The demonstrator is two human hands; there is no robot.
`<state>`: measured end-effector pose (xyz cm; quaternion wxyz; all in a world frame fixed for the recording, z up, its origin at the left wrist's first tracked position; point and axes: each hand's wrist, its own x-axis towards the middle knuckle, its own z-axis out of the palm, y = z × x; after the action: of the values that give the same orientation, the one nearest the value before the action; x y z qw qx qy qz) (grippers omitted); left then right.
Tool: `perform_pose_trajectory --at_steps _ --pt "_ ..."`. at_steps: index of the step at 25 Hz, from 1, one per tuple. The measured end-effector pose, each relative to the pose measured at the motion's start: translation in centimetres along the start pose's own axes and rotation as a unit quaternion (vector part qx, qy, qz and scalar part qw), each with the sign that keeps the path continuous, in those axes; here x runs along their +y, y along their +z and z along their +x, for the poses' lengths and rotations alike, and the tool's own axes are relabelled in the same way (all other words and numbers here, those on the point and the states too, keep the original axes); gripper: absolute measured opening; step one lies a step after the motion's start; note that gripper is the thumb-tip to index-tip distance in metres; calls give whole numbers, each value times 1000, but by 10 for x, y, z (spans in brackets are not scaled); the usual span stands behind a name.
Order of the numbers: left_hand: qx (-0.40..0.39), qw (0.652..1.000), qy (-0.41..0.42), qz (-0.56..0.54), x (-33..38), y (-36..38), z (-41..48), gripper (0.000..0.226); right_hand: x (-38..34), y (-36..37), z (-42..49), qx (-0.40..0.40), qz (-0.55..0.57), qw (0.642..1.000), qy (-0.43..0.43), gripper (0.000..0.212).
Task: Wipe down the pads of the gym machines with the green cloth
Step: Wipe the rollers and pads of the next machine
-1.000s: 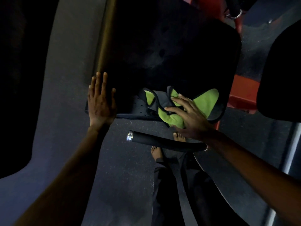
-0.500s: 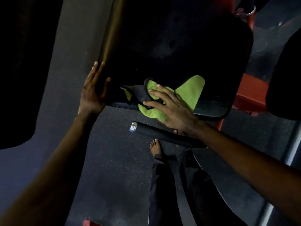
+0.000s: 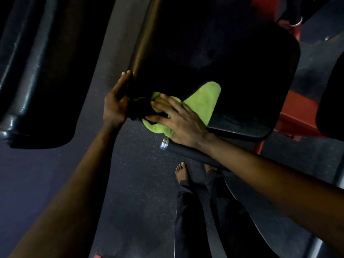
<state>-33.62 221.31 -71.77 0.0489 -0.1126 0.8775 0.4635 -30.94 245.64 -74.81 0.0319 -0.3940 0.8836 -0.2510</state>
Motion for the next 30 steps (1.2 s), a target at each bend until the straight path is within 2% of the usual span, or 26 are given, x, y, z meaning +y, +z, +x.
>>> perform_pose_trajectory --at_steps 2,4,6,9,12,14,19,23,25,27,30 --pt "-22 994 -50 -93 -4 -12 7 51 2 0 -5 -7 -6 1000 2 73" --pt "-29 991 -69 -112 -5 -18 9 49 23 -4 -31 -32 -8 999 1 82" --pt "-31 998 -39 -40 -4 -13 3 50 46 -12 -61 -50 -21 999 2 89" --pt "6 998 37 51 -12 5 -20 50 64 -21 -86 -34 5 999 34 85" --pt "64 995 -26 71 -18 20 -45 53 60 -18 -78 -24 8 999 25 77" --pt "80 993 -34 84 -23 24 -59 53 53 -14 -61 -30 -6 1000 5 73" --pt "114 990 -68 40 -24 21 -74 57 28 -9 -12 26 22 999 36 64" --pt "131 986 -106 -18 -21 11 -86 50 29 -6 -16 49 49 997 28 61" --pt "126 979 -159 -18 -27 -4 -81 51 35 -6 -25 40 44 998 13 62" --pt "101 972 -208 -36 -36 -16 -72 42 36 -7 -23 46 42 998 6 62" --pt "73 977 -182 -83 -44 -23 -72 51 18 -3 1 65 37 997 -10 58"
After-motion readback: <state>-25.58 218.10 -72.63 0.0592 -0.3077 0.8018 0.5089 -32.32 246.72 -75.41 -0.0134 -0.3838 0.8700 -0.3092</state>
